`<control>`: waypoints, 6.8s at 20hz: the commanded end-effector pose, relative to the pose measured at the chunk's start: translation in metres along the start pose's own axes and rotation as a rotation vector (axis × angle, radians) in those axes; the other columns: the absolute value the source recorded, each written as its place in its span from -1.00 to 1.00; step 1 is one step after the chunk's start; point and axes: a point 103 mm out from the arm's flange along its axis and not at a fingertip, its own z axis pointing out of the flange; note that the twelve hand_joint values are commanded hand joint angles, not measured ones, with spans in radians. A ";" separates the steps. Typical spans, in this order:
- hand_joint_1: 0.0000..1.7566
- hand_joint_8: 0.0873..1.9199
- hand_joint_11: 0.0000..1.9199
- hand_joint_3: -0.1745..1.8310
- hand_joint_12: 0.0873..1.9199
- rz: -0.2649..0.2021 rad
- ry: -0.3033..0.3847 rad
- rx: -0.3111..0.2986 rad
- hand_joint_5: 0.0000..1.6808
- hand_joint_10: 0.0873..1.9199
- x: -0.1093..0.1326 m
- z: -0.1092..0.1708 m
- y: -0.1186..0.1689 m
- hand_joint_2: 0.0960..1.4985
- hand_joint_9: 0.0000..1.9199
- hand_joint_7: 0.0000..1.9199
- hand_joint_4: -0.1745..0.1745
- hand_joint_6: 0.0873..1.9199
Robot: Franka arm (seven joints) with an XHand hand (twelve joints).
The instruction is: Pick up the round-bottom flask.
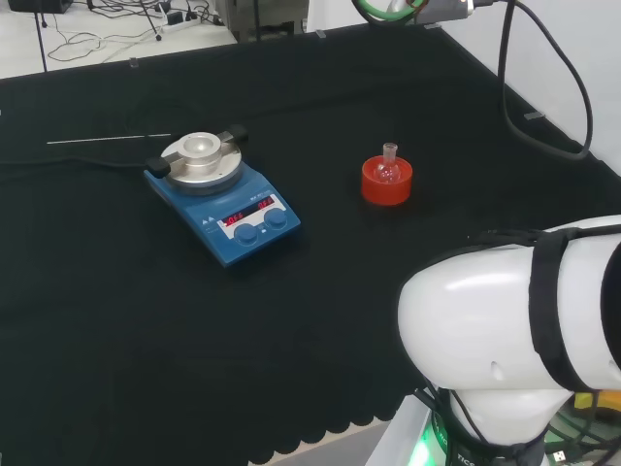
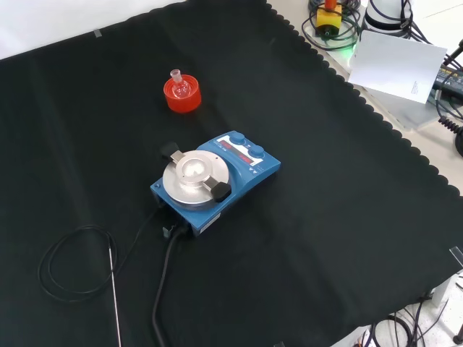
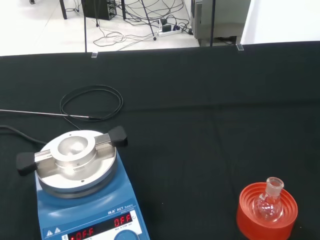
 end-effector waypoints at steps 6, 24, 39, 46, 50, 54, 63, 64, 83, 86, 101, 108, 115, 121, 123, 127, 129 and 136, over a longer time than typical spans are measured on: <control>-0.96 -0.40 -0.97 -0.53 0.45 0.004 -0.005 -0.001 -0.57 -0.33 -0.004 0.003 0.004 0.69 -0.75 -0.88 -0.12 -0.88; -0.94 -0.40 -0.97 -0.58 0.45 0.095 0.025 0.056 -0.53 -0.33 -0.046 0.043 0.041 0.71 -0.74 -0.87 -0.14 -0.92; -0.75 -0.38 -0.95 -0.62 0.45 0.162 0.123 0.127 -0.48 -0.32 -0.128 0.147 0.128 0.63 -0.69 -0.83 -0.19 -0.93; -0.54 -0.37 -0.94 -0.66 0.45 0.200 0.143 0.175 -0.45 -0.31 -0.155 0.204 0.152 0.51 -0.66 -0.81 -0.23 -0.94; -0.37 -0.35 -0.91 -0.68 0.45 0.215 0.155 0.200 -0.41 -0.31 -0.162 0.234 0.161 0.40 -0.63 -0.78 -0.24 -0.93; -0.25 -0.35 -0.88 -0.69 0.44 0.222 0.150 0.236 -0.39 -0.31 -0.169 0.263 0.167 0.31 -0.61 -0.76 -0.25 -0.93; -0.15 -0.34 -0.83 -0.41 0.42 0.228 0.185 0.287 -0.31 -0.34 -0.174 0.307 0.175 0.03 -0.54 -0.73 -0.26 -0.90; -0.15 -0.34 -0.82 -0.38 0.42 0.227 0.182 0.294 -0.31 -0.34 -0.174 0.310 0.175 0.00 -0.54 -0.73 -0.26 -0.89; -0.11 -0.33 -0.78 -0.31 0.42 0.222 0.216 0.343 -0.31 -0.34 -0.181 0.347 0.171 -0.11 -0.51 -0.72 -0.27 -0.86; -0.10 -0.33 -0.78 -0.29 0.41 0.214 0.223 0.349 -0.32 -0.34 -0.180 0.349 0.168 -0.13 -0.50 -0.72 -0.28 -0.85; -0.09 -0.32 -0.73 -0.27 0.40 0.177 0.224 0.343 -0.35 -0.35 -0.170 0.356 0.162 -0.18 -0.47 -0.71 -0.29 -0.82; 0.02 -0.32 -0.70 -0.26 0.39 0.176 0.211 0.324 -0.37 -0.35 -0.162 0.366 0.166 -0.26 -0.44 -0.69 -0.26 -0.81; 0.09 -0.31 -0.69 -0.23 0.38 0.184 0.193 0.306 -0.38 -0.36 -0.154 0.371 0.170 -0.31 -0.42 -0.67 -0.25 -0.79; 0.12 -0.31 -0.65 -0.18 0.36 0.196 0.196 0.266 -0.30 -0.39 -0.162 0.370 0.170 -0.33 -0.39 -0.64 -0.25 -0.51; 0.13 -0.31 -0.64 -0.18 0.36 0.198 0.201 0.255 -0.26 -0.39 -0.162 0.370 0.171 -0.32 -0.37 -0.62 -0.26 -0.41; 0.14 -0.30 -0.61 -0.17 0.36 0.198 0.191 0.245 -0.15 -0.39 -0.156 0.367 0.172 -0.31 -0.35 -0.60 -0.28 -0.32; 0.14 -0.30 -0.61 -0.17 0.36 0.196 0.191 0.244 -0.11 -0.39 -0.153 0.367 0.173 -0.31 -0.35 -0.59 -0.30 -0.30; 0.14 -0.29 -0.59 -0.17 0.35 0.195 0.185 0.246 -0.08 -0.39 -0.152 0.367 0.174 -0.31 -0.33 -0.58 -0.33 -0.25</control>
